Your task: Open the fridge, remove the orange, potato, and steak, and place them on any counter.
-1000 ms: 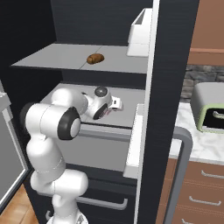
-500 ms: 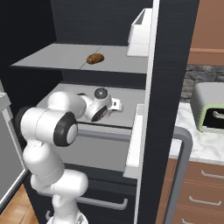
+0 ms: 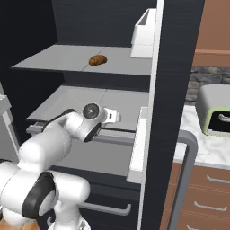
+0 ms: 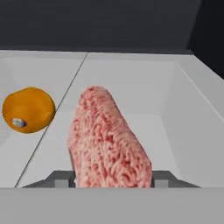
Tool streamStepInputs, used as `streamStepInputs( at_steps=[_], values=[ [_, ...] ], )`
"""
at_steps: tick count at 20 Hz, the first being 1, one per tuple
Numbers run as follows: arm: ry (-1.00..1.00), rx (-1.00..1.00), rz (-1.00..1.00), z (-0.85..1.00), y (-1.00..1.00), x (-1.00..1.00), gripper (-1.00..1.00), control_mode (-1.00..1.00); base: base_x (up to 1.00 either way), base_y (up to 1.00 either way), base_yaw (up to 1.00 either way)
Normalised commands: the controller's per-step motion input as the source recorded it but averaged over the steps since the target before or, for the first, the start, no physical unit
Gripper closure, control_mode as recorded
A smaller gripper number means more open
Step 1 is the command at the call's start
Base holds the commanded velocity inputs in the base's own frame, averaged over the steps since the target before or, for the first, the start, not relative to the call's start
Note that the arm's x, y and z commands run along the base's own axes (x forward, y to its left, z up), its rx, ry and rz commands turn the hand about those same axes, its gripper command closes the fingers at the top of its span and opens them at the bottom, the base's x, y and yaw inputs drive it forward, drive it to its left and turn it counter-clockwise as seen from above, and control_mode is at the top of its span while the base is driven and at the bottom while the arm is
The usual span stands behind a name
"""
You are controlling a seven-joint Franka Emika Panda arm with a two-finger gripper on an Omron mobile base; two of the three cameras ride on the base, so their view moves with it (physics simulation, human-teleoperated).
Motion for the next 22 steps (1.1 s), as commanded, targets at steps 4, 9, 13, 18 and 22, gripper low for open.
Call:
streamStepInputs(
  at_steps=[4,9,13,18,22],
  values=[
    [0.00,0.00,0.00,1.00,0.08,-0.89,1.00,-1.00,0.00,0.00,0.00],
    [0.08,0.00,0.00,0.87,0.10,-0.86,1.00,-1.00,0.00,0.00,0.00],
    [0.10,0.00,0.05,0.46,0.15,-0.91,1.00,-1.00,0.00,0.00,0.00],
    [0.09,0.01,0.08,0.56,0.19,-0.99,1.00,-1.00,0.00,0.00,0.00],
    [0.12,0.06,0.08,0.84,0.15,-0.88,1.00,-1.00,0.00,0.00,0.00]
  ],
)
